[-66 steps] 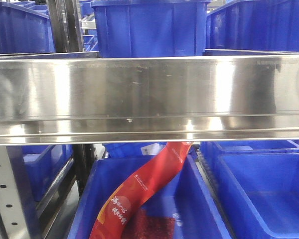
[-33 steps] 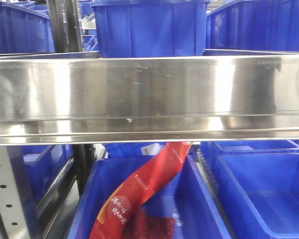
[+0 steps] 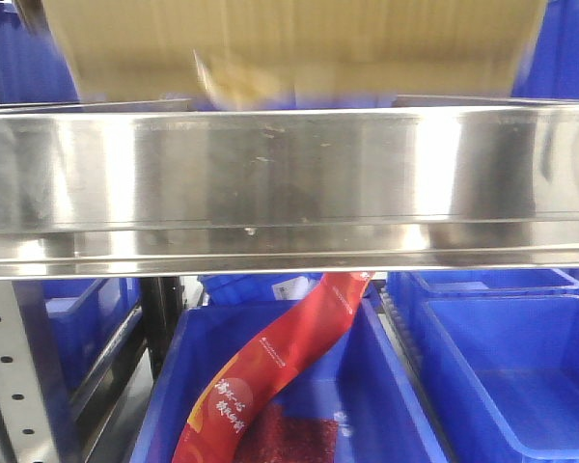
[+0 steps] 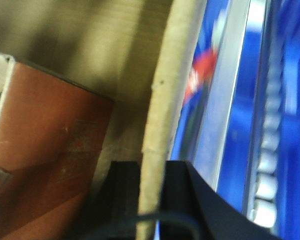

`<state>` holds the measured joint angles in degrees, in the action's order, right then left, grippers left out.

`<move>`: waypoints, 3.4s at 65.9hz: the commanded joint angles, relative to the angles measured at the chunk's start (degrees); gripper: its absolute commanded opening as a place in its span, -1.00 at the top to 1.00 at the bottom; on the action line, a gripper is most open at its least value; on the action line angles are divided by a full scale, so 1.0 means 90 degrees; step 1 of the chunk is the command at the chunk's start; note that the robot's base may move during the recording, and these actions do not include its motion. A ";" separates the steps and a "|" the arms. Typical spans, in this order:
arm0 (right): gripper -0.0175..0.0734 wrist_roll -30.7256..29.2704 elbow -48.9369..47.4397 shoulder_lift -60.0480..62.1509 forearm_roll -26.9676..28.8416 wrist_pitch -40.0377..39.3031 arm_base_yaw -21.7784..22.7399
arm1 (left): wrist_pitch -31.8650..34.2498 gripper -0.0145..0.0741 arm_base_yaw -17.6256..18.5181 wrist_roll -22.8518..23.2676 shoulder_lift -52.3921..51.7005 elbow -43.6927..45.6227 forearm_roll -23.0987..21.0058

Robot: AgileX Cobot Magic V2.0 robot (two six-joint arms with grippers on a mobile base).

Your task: Stack two boxes on right shelf middle

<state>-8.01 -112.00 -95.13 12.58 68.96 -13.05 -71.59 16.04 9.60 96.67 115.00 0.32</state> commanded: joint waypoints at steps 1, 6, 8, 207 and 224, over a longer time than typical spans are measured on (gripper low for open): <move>0.93 -0.0077 -0.0054 -0.0103 -0.0050 -0.0226 0.0037 | 0.0181 0.92 -0.0044 -0.0063 0.0120 0.0052 0.0002; 0.79 -0.0077 -0.0054 -0.0186 -0.0050 -0.0226 0.0037 | 0.0181 0.92 -0.0044 -0.0063 0.0197 0.0052 0.0002; 0.70 -0.0077 -0.0054 -0.0208 -0.0050 -0.0226 0.0037 | 0.0181 0.92 -0.0044 -0.0063 0.0213 0.0052 0.0012; 0.95 -0.0619 0.8731 0.7467 -0.0331 -0.6444 0.0037 | 0.6572 0.92 -0.1381 -0.0063 -0.9200 -1.0054 0.0868; 0.95 -0.0619 0.8731 0.7467 -0.0331 -0.6444 0.0037 | 0.7218 0.92 -0.2146 -0.0063 -1.0509 -1.1753 0.0693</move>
<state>-13.45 -33.62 -28.27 10.01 12.46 -12.93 -9.15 -2.37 9.08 4.50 13.09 7.30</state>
